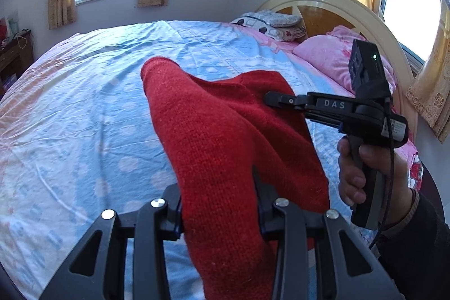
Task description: Fold small clothes
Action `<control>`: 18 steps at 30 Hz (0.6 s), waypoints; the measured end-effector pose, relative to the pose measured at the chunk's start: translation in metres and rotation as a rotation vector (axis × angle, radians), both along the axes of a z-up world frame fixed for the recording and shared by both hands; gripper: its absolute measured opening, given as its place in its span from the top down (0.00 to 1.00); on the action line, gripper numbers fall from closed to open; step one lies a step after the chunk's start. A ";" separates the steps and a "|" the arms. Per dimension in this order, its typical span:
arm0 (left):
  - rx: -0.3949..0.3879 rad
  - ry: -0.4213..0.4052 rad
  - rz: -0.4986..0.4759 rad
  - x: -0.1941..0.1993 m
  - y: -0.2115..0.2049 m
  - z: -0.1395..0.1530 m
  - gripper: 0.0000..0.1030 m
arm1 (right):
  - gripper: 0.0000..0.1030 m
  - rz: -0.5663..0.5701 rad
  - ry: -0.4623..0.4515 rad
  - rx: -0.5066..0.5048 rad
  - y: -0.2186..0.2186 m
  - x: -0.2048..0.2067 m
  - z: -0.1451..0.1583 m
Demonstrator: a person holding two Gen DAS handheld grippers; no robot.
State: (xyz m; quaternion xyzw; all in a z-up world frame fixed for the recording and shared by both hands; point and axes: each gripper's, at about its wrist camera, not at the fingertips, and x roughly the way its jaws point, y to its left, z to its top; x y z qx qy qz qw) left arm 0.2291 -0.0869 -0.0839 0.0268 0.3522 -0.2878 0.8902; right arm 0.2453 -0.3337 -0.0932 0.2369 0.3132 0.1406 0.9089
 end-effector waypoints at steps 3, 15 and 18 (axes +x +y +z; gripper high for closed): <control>-0.006 -0.011 0.013 -0.003 0.010 0.005 0.62 | 0.84 0.017 -0.002 0.006 0.012 -0.001 0.000; -0.004 -0.054 0.070 -0.013 0.047 0.016 0.62 | 0.85 0.101 -0.014 0.014 0.063 0.011 0.011; -0.001 -0.060 0.089 -0.015 0.059 0.017 0.62 | 0.85 0.130 -0.016 0.009 0.079 0.015 0.014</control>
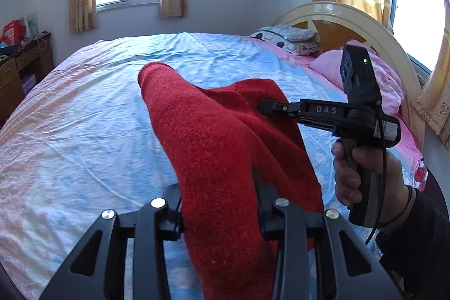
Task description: Fold small clothes
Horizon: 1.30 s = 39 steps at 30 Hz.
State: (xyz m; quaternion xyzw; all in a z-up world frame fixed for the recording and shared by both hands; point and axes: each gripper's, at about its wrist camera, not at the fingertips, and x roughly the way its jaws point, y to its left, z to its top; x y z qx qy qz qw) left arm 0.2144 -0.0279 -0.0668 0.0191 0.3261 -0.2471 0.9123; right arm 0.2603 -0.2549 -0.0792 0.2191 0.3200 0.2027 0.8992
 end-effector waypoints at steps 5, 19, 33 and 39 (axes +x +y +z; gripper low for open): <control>0.012 -0.012 0.032 -0.003 0.021 0.003 0.62 | 0.85 0.040 0.001 0.002 0.022 0.010 0.000; 0.031 -0.022 0.114 -0.008 0.069 -0.005 0.62 | 0.85 0.146 0.003 -0.023 0.091 0.027 0.005; 0.020 0.006 0.171 -0.011 0.099 -0.016 0.62 | 0.85 0.217 0.034 -0.045 0.136 0.046 -0.007; 0.014 0.029 0.194 -0.014 0.113 -0.026 0.62 | 0.85 0.259 0.049 -0.056 0.160 0.052 -0.011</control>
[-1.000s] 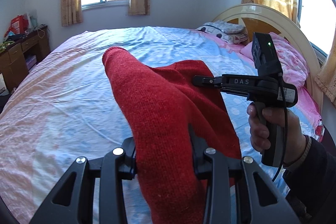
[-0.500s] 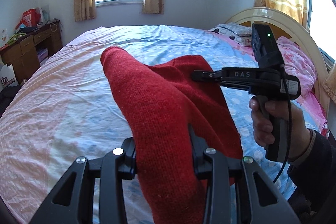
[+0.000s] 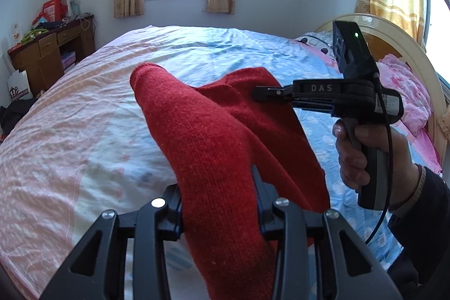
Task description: Fold small clothes
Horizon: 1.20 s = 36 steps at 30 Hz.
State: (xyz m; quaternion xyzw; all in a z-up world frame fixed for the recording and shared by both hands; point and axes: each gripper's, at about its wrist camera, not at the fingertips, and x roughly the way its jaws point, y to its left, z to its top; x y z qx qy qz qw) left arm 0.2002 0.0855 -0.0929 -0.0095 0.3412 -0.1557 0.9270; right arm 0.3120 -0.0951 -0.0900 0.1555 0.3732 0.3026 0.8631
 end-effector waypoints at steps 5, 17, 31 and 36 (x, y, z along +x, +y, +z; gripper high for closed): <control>-0.006 0.022 0.018 0.000 0.009 -0.007 0.62 | 0.86 0.036 0.016 -0.028 0.021 0.006 -0.007; -0.043 0.049 0.080 -0.017 0.042 -0.030 0.62 | 0.86 0.091 0.053 -0.080 0.071 0.018 -0.026; -0.089 0.073 0.102 -0.031 0.059 -0.055 0.62 | 0.85 0.098 0.099 -0.085 0.091 0.024 -0.046; -0.127 0.077 0.110 -0.033 0.067 -0.064 0.59 | 0.85 0.101 0.108 -0.096 0.095 0.025 -0.050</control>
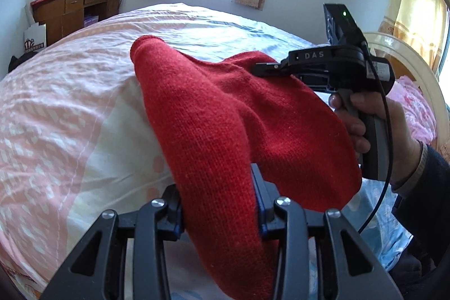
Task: Fold small clothes
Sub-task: 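Open both tools and release the folded sweater onto the bed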
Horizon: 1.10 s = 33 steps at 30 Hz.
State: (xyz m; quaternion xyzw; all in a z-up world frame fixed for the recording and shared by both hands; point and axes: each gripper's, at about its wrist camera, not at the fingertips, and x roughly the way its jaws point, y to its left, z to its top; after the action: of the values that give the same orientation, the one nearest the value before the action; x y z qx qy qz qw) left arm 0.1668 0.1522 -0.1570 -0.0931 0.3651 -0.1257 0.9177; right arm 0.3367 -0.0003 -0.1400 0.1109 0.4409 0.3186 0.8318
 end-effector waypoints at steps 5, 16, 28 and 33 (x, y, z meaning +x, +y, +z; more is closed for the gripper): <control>-0.031 0.029 0.034 -0.002 0.008 0.002 0.44 | 0.84 -0.010 0.027 -0.006 -0.001 0.002 -0.009; 0.086 -0.117 0.115 -0.019 0.019 0.055 0.18 | 0.59 -0.108 -0.032 -0.017 -0.022 -0.022 0.009; 0.108 0.020 0.222 0.019 0.033 0.020 0.10 | 0.57 0.072 -0.087 -0.054 0.001 -0.102 0.020; 0.112 0.037 0.196 0.020 0.020 0.016 0.05 | 0.57 0.031 -0.098 -0.172 0.001 -0.108 0.014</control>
State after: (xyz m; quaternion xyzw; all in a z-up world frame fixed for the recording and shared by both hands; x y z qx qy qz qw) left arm 0.1870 0.1721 -0.1410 -0.0795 0.3777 -0.0130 0.9224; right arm 0.2285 0.0011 -0.1261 0.0165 0.4268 0.2976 0.8538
